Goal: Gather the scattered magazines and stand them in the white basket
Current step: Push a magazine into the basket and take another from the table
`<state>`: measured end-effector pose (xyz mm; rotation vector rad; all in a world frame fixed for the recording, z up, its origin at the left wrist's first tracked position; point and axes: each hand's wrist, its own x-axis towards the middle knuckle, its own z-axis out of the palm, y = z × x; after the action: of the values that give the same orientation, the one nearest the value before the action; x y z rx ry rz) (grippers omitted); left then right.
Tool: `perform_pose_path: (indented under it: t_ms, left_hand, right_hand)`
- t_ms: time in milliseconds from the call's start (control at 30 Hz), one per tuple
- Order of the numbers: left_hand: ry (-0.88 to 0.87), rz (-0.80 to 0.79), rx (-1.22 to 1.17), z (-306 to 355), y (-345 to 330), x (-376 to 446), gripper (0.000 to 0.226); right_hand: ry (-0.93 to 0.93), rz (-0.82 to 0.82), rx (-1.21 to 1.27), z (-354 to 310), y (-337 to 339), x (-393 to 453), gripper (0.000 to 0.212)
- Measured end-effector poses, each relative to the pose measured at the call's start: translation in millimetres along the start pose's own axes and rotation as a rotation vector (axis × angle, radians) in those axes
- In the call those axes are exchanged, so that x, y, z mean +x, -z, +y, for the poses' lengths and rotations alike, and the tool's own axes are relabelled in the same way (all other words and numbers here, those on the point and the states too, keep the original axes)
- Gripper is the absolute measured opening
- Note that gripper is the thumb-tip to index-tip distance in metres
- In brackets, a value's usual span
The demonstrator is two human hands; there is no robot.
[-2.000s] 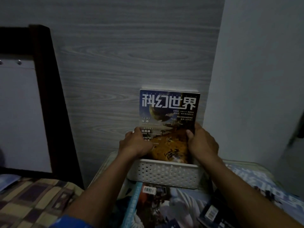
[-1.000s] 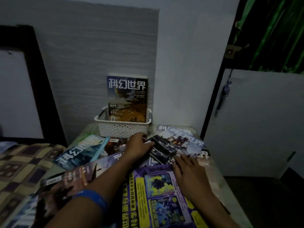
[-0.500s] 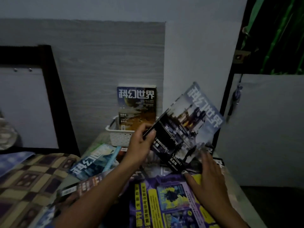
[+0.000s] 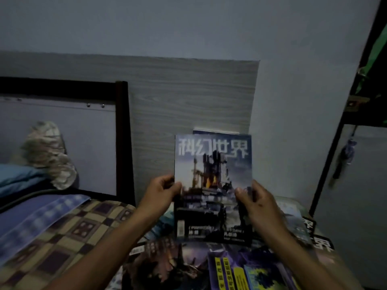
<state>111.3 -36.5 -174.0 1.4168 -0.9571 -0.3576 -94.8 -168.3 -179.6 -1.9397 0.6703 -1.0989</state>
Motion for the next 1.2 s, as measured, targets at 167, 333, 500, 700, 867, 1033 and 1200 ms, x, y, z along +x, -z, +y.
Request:
perform_pose_path:
  t_ms: [167,333,500,700,867,1033,1200]
  left_hand:
    - [0.050,-0.049,0.132,-33.6,17.7,-13.8,0.025]
    - [-0.063,0.090,0.031,-10.6,10.9,19.6,0.021]
    - [-0.209,0.271,-0.011,18.5,2.2,93.4,0.024]
    - [-0.130,0.350,0.075,-34.6,-31.1,177.3,0.018]
    - [0.079,0.359,0.041,-95.0,-61.2,215.7,0.020]
    - [0.159,0.337,0.227,-127.6,-73.2,223.5,0.036]
    - [0.118,0.046,0.433,-121.8,-80.2,219.1,0.031]
  right_hand:
    - [-0.199,0.003,-0.066,36.6,-24.8,-14.1,0.013]
    - [-0.170,0.164,0.004,21.2,-23.6,29.2,0.022]
    - [-0.097,0.278,0.021,4.2,-17.2,103.8,0.011]
    - [-0.113,0.368,-0.141,52.5,-32.7,168.5,0.011]
    - [-0.258,0.413,-0.212,109.8,-55.2,197.9,0.008]
    - [-0.344,0.429,-0.285,131.5,-70.6,212.6,0.023]
    - [-0.311,0.350,-0.335,132.3,-70.0,211.4,0.026]
